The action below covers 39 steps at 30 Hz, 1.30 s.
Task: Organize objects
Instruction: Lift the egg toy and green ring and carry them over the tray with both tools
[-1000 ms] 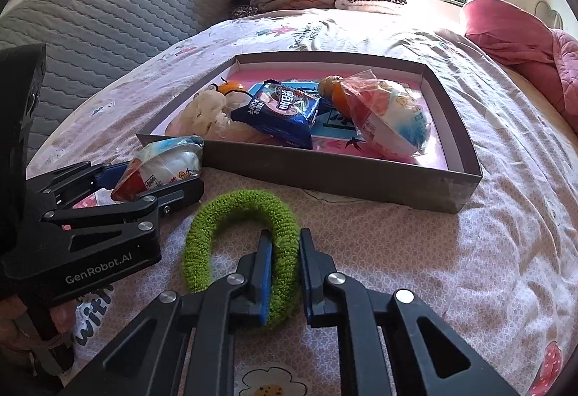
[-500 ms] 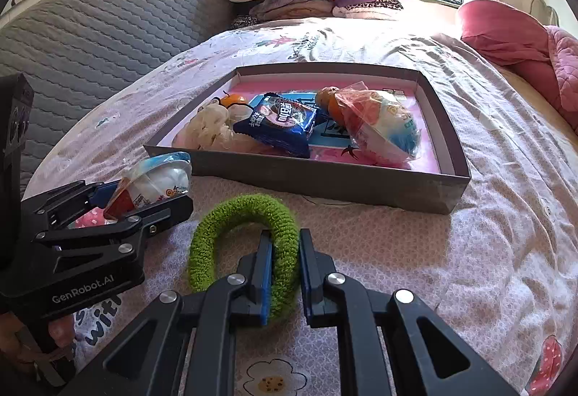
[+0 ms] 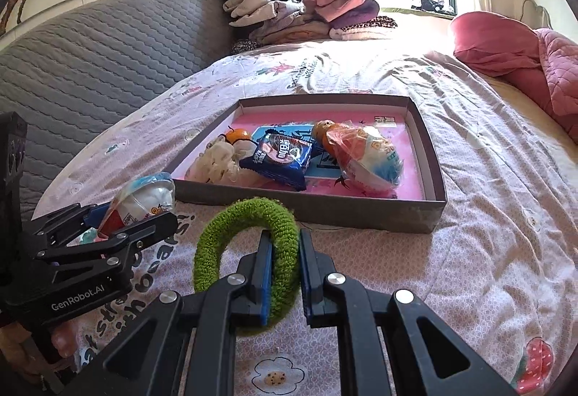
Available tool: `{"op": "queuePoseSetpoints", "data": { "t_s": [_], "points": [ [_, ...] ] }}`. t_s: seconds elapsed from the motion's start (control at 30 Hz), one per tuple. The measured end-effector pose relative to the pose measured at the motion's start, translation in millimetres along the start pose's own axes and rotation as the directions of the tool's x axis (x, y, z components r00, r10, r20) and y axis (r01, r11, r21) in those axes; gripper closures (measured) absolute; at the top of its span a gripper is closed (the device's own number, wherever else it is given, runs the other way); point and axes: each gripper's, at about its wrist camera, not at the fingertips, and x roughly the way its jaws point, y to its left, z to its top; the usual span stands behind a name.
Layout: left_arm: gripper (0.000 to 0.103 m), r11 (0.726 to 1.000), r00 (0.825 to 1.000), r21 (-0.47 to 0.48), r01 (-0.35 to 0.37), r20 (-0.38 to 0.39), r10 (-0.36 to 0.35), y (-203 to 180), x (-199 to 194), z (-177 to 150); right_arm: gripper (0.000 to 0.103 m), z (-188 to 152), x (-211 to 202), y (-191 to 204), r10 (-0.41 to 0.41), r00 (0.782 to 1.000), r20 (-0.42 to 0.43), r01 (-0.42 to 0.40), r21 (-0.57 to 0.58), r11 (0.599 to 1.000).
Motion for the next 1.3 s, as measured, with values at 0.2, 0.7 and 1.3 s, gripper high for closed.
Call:
{"op": "queuePoseSetpoints", "data": {
  "t_s": [0.2,0.7,1.3],
  "points": [
    [0.044,1.0,1.0,0.008,-0.014,0.027,0.014,-7,-15,2,0.09,5,-15,-1,0.013,0.999,0.041,-0.013,0.006,1.0],
    [0.044,0.999,0.995,0.03,-0.019,0.095,0.016,-28,-55,18,0.09,21,-59,2,0.042,0.988,0.149,-0.042,-0.001,0.999],
    [0.044,1.0,0.984,0.017,-0.021,0.178,0.018,-36,-85,54,0.09,50,-93,2,0.03,0.97,0.242,-0.025,-0.023,0.999]
  ]
}}
